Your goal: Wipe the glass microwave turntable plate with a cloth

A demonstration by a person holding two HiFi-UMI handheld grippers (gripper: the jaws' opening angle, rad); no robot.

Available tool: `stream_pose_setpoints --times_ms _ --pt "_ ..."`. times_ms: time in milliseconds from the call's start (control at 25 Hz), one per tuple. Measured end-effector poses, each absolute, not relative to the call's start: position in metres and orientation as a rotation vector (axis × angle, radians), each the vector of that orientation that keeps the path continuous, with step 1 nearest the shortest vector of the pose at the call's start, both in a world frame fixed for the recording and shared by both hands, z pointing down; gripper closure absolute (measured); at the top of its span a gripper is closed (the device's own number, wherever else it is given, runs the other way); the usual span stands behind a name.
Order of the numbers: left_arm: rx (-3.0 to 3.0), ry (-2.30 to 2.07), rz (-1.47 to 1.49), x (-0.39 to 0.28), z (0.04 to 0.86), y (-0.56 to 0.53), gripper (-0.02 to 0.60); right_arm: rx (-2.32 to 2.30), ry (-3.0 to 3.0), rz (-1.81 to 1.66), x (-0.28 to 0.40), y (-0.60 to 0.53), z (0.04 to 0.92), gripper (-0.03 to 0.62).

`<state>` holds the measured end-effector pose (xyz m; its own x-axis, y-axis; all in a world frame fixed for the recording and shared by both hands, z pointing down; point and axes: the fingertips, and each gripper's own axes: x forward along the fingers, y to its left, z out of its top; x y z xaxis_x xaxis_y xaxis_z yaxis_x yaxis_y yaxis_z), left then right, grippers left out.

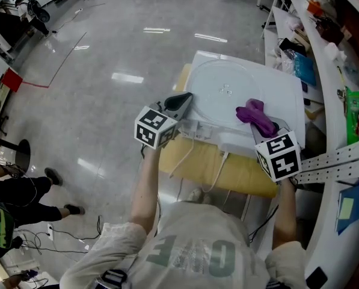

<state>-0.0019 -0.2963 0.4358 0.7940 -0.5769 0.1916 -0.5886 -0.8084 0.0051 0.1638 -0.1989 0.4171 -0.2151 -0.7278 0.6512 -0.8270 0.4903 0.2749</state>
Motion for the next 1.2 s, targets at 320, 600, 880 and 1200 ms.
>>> stream_pose_setpoints --times_ms 320,600,880,1200 --pt "2.912 -0.940 0.268 -0.001 0.435 -0.298 0.579 1.096 -2.040 0.097 0.099 -0.191 0.421 0.537" --pt "2.909 -0.944 0.254 0.000 0.436 -0.298 0.579 0.968 -2.077 0.044 0.054 -0.208 0.422 0.537" --pt "2.902 -0.950 0.241 -0.001 0.436 -0.300 0.580 0.905 -2.053 -0.021 0.032 -0.240 0.425 0.537" --pt "2.895 -0.952 0.233 -0.001 0.436 -0.298 0.580 0.914 -2.021 -0.062 0.025 -0.284 0.426 0.537"
